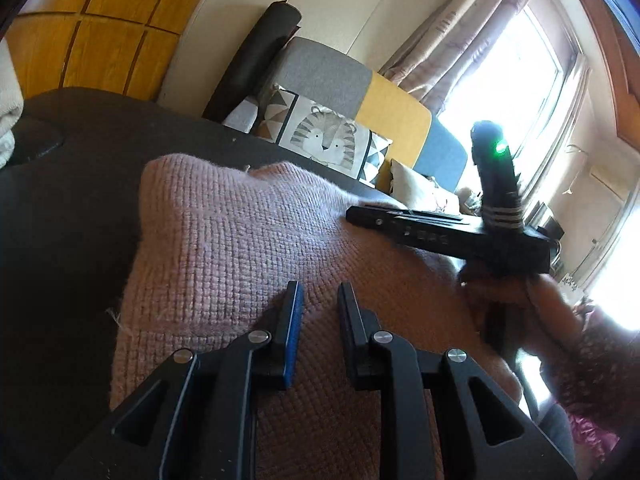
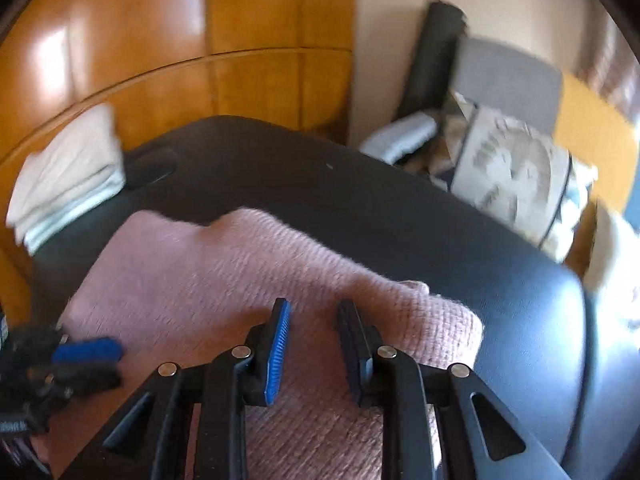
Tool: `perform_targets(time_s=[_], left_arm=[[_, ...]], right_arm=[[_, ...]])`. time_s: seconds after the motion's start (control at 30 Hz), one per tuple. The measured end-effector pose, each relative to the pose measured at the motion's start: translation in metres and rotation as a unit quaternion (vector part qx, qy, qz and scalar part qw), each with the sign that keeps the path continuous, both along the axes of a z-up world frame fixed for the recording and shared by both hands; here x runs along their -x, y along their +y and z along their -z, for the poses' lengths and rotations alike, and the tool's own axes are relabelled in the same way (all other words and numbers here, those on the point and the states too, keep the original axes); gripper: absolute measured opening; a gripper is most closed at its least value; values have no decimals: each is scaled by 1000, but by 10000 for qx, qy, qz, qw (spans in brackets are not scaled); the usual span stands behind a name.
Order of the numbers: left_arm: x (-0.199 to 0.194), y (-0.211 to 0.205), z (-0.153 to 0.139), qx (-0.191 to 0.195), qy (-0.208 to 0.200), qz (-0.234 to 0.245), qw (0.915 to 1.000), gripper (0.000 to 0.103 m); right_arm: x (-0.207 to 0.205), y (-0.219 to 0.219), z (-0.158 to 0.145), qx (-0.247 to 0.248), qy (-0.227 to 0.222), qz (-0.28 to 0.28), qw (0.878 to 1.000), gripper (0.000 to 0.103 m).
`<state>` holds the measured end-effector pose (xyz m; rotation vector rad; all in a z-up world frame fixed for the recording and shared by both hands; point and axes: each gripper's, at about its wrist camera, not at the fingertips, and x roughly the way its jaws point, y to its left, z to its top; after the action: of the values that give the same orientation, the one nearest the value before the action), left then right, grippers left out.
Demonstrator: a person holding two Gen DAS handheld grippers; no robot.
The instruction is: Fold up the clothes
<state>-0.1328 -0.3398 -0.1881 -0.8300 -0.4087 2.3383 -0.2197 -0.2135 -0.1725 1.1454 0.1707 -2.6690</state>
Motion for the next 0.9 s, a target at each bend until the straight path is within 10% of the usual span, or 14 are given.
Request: perform_targets(time_s=[0.4,0.6,0.9], left_arm=[[1,5,-11,392,-177,56,9991,21],[-16,-2,-27,755,-311,-243,9964,21],[-25,0,-17,1175,-254,-242,9924,21]], right_arm=[[0,20,-8,527,-15,302,9982,24],[-72,6,-47,587,372,364,9969,24],[-102,-8,-15,402,179,458,9980,21]])
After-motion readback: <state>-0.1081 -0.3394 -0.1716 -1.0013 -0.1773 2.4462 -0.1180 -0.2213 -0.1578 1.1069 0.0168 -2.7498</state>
